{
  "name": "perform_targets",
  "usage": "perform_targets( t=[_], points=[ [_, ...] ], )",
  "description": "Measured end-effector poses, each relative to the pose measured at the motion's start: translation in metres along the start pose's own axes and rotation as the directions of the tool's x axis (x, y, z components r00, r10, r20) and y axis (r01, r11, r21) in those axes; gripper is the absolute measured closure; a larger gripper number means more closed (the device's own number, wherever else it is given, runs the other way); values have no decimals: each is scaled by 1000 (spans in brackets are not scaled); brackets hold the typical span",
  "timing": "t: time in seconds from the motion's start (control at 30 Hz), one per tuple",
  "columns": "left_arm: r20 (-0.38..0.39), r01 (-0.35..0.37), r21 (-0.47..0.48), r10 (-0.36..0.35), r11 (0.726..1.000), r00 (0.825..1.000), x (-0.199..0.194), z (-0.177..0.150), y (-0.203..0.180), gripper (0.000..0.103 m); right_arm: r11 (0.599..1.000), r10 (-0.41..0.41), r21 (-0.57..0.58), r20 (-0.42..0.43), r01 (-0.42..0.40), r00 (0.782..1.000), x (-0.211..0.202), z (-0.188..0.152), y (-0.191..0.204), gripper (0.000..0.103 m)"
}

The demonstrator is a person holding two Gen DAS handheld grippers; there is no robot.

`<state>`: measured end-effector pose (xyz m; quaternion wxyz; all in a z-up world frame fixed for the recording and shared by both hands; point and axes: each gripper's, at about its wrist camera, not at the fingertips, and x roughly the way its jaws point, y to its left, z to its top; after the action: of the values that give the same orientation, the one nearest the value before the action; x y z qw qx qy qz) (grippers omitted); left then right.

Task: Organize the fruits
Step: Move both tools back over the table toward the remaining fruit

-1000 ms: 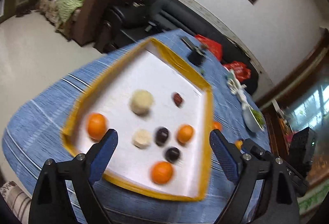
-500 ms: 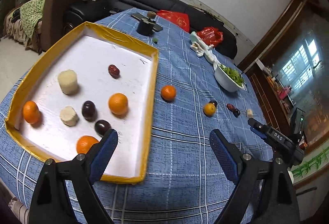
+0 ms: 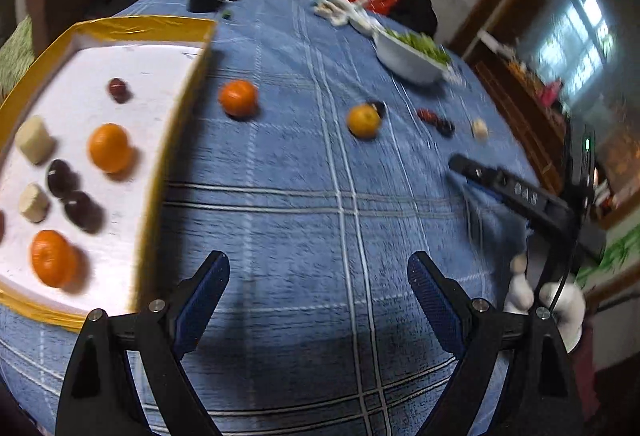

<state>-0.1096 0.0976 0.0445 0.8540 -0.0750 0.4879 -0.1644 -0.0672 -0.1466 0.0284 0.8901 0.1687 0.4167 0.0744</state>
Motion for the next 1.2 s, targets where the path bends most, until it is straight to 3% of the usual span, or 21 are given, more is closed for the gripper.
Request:
perform_targets(
  t=[0.2,0.47,0.67,0.9,1.0,1.1,1.2],
  points=[
    [25,-56,83,54,995,998,24,-13,-26,13,999,16,43,1,-16,1000,7,-5,-16,39],
    [-1,-73,80,73,994,997,42,-13,-27,13,1000,17,26,0,-17,1000,7,-7,-13,37],
    [-26,-80,130,84,988,996,50,-13,-37,0,999,23,27,-2,-23,1000,7,-7,-12,35],
    [-30,-86,141,91,986,995,52,-14,-40,0,999,17,27,1,-17,1000,7,-8,-11,35],
    [-40,-120,174,129,977,991,56,-14,-46,0,1000,7,18,3,-7,1000,8,-8,-9,35],
    [-54,-193,254,213,948,976,63,-18,-59,0,1000,-9,4,5,9,1000,8,-9,-6,34],
    [-54,-191,251,211,949,976,62,-21,-60,0,1000,-26,-9,8,26,1000,9,-9,-4,34]
  ],
)
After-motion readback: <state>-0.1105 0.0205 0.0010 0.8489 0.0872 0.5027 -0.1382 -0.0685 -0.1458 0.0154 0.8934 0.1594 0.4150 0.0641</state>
